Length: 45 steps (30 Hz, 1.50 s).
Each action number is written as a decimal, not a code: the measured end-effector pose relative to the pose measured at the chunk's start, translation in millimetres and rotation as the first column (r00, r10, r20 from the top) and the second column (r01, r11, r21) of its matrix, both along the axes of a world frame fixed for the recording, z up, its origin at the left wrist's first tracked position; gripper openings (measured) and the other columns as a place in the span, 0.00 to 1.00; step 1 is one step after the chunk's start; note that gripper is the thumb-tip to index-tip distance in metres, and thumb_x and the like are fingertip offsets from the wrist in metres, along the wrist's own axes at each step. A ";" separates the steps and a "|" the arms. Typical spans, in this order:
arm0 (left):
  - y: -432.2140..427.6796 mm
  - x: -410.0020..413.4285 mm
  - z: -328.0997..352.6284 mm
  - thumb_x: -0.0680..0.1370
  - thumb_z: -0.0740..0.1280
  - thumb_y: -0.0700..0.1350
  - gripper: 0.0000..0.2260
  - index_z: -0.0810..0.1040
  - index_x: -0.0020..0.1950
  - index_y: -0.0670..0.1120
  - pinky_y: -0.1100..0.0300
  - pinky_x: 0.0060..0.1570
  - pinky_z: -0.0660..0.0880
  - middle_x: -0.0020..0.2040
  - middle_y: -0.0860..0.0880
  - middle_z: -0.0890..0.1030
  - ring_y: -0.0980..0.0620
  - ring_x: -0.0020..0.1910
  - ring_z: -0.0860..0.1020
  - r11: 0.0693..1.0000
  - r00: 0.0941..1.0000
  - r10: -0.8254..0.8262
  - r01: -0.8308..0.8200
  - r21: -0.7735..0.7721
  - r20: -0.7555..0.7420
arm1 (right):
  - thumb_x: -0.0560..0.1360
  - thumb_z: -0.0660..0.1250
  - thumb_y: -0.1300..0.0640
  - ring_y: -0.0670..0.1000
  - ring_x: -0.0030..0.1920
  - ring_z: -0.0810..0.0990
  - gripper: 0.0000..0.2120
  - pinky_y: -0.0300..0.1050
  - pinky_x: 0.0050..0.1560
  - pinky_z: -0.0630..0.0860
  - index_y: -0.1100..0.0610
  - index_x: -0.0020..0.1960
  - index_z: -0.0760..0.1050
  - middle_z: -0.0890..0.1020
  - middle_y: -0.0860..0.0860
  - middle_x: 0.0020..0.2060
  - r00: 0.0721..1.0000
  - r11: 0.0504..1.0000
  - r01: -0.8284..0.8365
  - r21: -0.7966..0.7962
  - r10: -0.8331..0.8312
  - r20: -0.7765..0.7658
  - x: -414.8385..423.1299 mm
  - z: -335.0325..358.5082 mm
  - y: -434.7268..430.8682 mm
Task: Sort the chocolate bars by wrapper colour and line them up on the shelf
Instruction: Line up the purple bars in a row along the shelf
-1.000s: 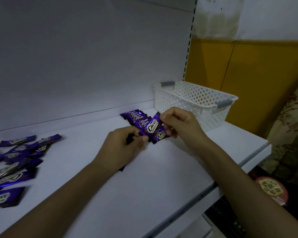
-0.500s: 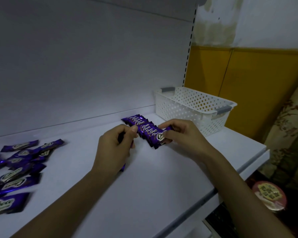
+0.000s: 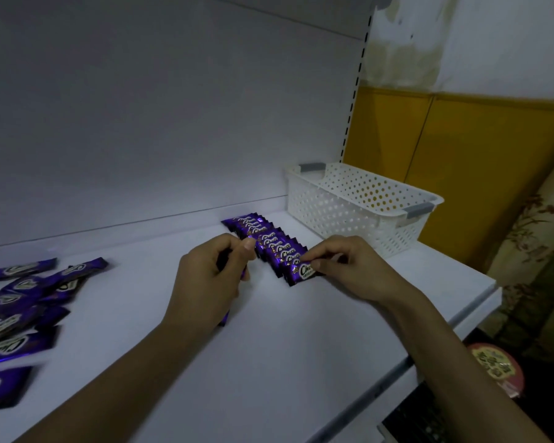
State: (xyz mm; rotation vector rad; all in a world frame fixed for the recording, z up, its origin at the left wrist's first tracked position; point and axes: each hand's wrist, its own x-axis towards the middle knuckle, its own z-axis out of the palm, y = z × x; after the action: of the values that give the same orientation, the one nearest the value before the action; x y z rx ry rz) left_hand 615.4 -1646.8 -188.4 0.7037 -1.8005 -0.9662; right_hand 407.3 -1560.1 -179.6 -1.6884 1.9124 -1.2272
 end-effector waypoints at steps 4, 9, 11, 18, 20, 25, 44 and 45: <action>-1.0 -0.1 -2.6 0.80 0.61 0.51 0.13 0.79 0.37 0.50 0.67 0.26 0.70 0.31 0.50 0.78 0.58 0.23 0.71 1.000 1.000 0.019 -0.019 0.002 -0.005 | 0.74 0.69 0.64 0.45 0.42 0.76 0.09 0.31 0.42 0.68 0.52 0.49 0.83 0.80 0.51 0.44 0.997 0.999 0.029 -0.020 -0.031 -0.070 2.1 -4.9 -2.5; -2.6 -2.0 -2.7 0.80 0.60 0.51 0.13 0.78 0.38 0.51 0.70 0.27 0.70 0.32 0.52 0.79 0.59 0.23 0.72 0.999 0.999 0.033 -0.033 -0.011 0.002 | 0.72 0.71 0.63 0.44 0.45 0.75 0.11 0.32 0.42 0.68 0.48 0.50 0.79 0.79 0.47 0.44 0.994 0.996 0.061 -0.060 -0.066 -0.084 0.1 -6.5 -6.3; -3.0 -2.4 -3.4 0.80 0.60 0.51 0.14 0.78 0.38 0.51 0.69 0.26 0.70 0.32 0.52 0.79 0.59 0.23 0.72 0.999 0.999 0.034 -0.034 -0.001 -0.003 | 0.71 0.72 0.62 0.45 0.47 0.75 0.13 0.32 0.42 0.68 0.48 0.51 0.77 0.78 0.47 0.45 0.995 0.995 0.075 -0.064 -0.079 -0.056 -1.6 -8.8 -6.7; -3.6 -3.9 -4.3 0.80 0.59 0.51 0.14 0.79 0.40 0.48 0.69 0.25 0.70 0.30 0.47 0.79 0.59 0.22 0.72 0.999 0.999 0.037 -0.036 0.033 -0.021 | 0.70 0.74 0.57 0.39 0.38 0.76 0.11 0.28 0.37 0.69 0.45 0.47 0.75 0.79 0.41 0.37 0.997 0.972 0.070 -0.223 -0.064 0.035 31.1 -3.1 -5.4; -2.8 -4.2 -4.0 0.80 0.58 0.53 0.13 0.77 0.43 0.49 0.67 0.27 0.71 0.33 0.47 0.79 0.59 0.25 0.73 0.998 0.998 0.024 -0.020 0.060 -0.062 | 0.69 0.75 0.53 0.39 0.33 0.74 0.13 0.30 0.36 0.69 0.47 0.50 0.74 0.78 0.43 0.34 0.992 0.982 -0.119 -0.148 0.125 0.032 57.1 -1.7 -10.2; 0.3 -1.5 -2.8 0.75 0.52 0.63 0.15 0.74 0.47 0.57 0.65 0.26 0.72 0.32 0.55 0.79 0.59 0.28 0.74 0.981 0.990 -0.036 0.061 0.182 -0.138 | 0.71 0.73 0.61 0.43 0.31 0.73 0.12 0.34 0.35 0.70 0.53 0.50 0.73 0.78 0.51 0.34 0.973 0.967 -0.218 -0.135 0.226 0.052 91.4 -8.3 -13.8; -4.5 2.1 -2.4 0.77 0.68 0.39 0.03 0.81 0.46 0.46 0.69 0.25 0.67 0.32 0.46 0.79 0.55 0.23 0.70 0.993 0.993 -0.115 0.114 0.041 0.034 | 0.74 0.67 0.66 0.45 0.30 0.78 0.07 0.35 0.29 0.72 0.55 0.46 0.75 0.82 0.50 0.36 0.906 0.959 0.104 -0.265 0.018 0.422 80.9 -3.2 -7.8; -3.4 1.9 -2.7 0.77 0.68 0.40 0.03 0.82 0.46 0.46 0.69 0.26 0.67 0.34 0.46 0.80 0.55 0.25 0.71 0.994 0.993 -0.113 0.112 0.013 0.047 | 0.74 0.67 0.68 0.45 0.29 0.78 0.08 0.35 0.29 0.72 0.56 0.46 0.76 0.81 0.51 0.36 0.903 0.958 0.094 -0.270 0.033 0.429 79.5 -1.9 -5.2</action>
State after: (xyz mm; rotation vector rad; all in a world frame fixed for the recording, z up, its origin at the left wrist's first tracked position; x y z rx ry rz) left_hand 617.3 -1650.2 -191.1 0.6417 -1.8945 -1.0413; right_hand 486.8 -1565.3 -181.5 -1.3550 1.5545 -1.7879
